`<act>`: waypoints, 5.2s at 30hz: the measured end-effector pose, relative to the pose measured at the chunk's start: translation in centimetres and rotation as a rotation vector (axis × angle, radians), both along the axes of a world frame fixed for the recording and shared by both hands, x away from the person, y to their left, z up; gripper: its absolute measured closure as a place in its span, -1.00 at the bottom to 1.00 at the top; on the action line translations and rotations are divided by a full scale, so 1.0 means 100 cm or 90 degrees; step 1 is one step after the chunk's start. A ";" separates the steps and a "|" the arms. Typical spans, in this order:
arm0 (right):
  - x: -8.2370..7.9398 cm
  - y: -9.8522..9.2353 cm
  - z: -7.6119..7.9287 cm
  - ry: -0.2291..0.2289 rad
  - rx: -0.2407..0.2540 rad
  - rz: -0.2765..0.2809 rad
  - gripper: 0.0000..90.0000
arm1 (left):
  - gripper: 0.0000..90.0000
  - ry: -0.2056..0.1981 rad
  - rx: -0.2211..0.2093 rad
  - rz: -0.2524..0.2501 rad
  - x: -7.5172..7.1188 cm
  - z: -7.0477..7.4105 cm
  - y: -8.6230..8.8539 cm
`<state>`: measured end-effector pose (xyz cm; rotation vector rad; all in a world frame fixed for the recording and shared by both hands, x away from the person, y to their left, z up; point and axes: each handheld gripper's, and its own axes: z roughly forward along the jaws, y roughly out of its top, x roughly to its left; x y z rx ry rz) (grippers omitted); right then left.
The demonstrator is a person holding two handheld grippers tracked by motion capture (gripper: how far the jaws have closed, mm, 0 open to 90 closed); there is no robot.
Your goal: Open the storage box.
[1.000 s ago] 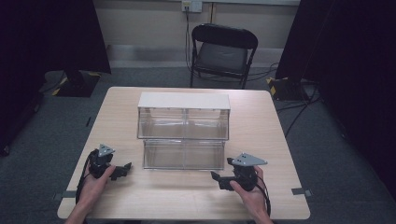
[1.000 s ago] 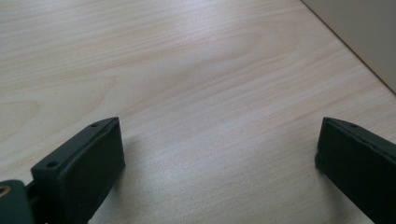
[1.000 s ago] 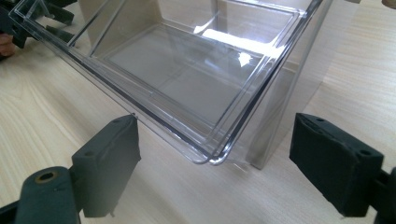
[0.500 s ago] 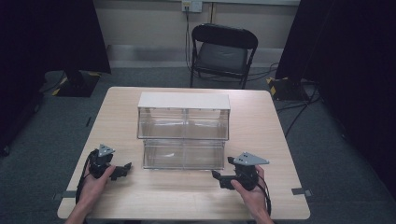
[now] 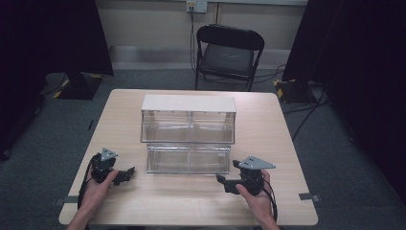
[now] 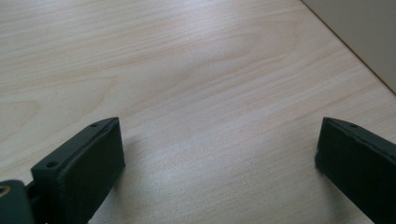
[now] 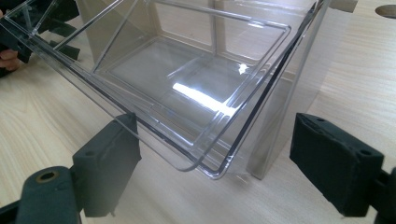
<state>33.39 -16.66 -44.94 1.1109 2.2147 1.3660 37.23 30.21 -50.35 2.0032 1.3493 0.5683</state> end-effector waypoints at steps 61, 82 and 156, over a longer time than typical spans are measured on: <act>0.006 0.003 0.013 -0.007 0.022 0.002 -0.69 | -0.98 0.000 0.000 0.000 0.000 0.000 0.000; 0.008 0.003 0.020 -0.025 0.021 -0.009 -0.70 | -0.98 0.000 0.001 0.001 0.000 0.000 0.000; 0.026 0.008 0.045 -0.042 0.055 0.005 -0.69 | -0.98 0.000 0.001 0.001 0.000 0.000 0.000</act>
